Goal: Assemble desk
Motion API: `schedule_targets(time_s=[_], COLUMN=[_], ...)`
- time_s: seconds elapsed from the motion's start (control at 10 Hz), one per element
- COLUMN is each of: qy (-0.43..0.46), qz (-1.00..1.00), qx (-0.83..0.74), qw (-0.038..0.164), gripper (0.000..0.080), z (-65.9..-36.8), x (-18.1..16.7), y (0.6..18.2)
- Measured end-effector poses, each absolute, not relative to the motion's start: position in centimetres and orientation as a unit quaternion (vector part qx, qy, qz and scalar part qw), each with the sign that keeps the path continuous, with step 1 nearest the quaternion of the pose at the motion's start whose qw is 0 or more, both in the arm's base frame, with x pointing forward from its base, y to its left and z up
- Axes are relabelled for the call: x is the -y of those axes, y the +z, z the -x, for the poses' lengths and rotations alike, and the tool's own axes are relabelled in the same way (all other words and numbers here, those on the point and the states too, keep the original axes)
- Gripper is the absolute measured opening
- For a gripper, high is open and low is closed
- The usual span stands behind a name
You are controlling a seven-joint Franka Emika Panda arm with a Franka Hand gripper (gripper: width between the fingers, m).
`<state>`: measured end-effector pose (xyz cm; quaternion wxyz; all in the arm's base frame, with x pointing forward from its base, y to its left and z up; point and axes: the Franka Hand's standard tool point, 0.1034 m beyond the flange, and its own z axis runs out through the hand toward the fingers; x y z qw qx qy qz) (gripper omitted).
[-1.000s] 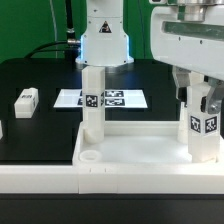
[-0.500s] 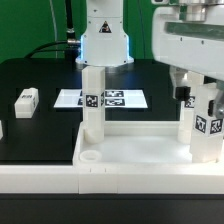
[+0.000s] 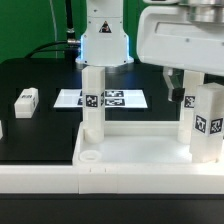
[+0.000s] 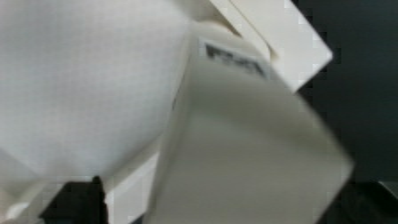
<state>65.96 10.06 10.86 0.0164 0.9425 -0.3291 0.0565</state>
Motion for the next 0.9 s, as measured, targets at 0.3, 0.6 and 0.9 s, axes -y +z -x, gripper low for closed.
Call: schedule_targets(time_s=[0.3, 0.6, 0.9], qy=[0.056, 0.053, 0.06], qz=[-0.982, -0.993, -0.997], qx=[0.179, 0.097, 0.013], qw=[0.034, 0.041, 0.038], gripper=[0.0649, 0.0649, 0.0649], z=[-65.6, -65.6, -65.6], x=[-12.2, -11.7, -11.8], y=[10.9, 10.8, 11.4])
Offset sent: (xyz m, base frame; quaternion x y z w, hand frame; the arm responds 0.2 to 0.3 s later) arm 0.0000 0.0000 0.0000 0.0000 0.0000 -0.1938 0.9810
